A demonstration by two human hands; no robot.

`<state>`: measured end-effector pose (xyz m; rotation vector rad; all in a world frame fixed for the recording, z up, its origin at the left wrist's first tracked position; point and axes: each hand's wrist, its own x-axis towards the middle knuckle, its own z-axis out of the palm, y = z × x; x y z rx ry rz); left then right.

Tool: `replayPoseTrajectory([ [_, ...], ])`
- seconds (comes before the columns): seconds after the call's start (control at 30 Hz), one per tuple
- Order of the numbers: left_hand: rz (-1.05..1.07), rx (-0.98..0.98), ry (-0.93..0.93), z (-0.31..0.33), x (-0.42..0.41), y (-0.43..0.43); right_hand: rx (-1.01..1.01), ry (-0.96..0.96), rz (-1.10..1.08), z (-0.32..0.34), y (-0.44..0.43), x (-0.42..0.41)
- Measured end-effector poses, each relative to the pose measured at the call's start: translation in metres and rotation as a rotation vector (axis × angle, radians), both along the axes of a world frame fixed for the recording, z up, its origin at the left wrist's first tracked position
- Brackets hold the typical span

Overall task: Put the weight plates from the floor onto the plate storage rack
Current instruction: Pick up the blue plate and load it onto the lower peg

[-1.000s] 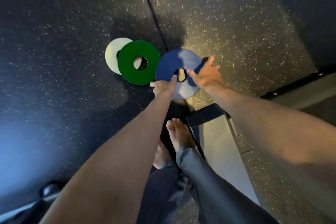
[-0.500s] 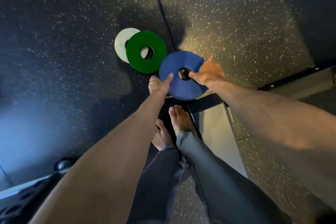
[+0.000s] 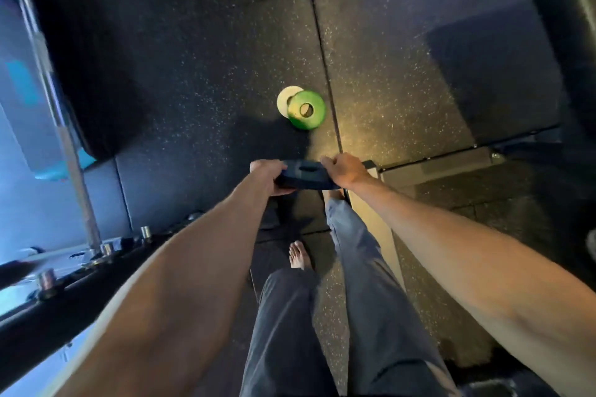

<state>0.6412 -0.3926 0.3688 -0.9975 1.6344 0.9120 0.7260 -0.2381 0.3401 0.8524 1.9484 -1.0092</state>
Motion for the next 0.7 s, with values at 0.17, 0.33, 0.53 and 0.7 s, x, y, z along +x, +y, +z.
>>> replayPoseTrajectory([
  [0.17,0.109,0.047,-0.064,0.093,0.036,-0.065,-0.041,0.415,0.328,0.102,-0.053,0.067],
  [0.33,0.133,0.162,-0.082,0.147,0.095,-0.132,0.132,0.616,0.517,0.15,-0.116,0.131],
  [0.53,0.089,0.196,-0.042,0.183,0.178,-0.216,0.141,0.605,0.485,0.209,-0.193,0.193],
  [0.7,0.029,0.161,-0.059,0.211,0.254,-0.285,0.103,0.66,0.579,0.251,-0.246,0.236],
])
